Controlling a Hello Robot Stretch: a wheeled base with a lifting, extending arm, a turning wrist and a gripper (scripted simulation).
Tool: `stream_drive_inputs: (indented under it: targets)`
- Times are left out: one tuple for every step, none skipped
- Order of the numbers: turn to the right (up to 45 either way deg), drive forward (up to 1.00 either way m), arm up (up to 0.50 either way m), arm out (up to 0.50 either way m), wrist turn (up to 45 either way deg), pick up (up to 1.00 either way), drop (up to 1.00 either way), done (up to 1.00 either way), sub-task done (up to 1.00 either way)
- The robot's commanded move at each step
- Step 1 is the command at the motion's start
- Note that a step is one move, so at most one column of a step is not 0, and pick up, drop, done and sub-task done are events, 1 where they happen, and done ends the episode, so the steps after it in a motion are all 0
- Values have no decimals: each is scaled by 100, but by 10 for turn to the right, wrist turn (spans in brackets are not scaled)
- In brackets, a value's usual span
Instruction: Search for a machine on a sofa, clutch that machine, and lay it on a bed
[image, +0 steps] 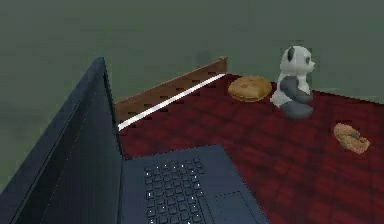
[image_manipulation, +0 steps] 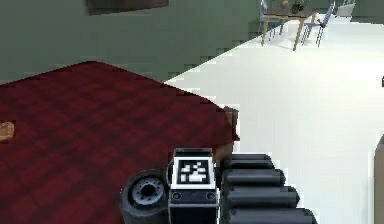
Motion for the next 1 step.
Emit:
stream_drive_inputs:
  targets:
    - [0, 5, 0, 0, 0, 0, 0, 0, 0]
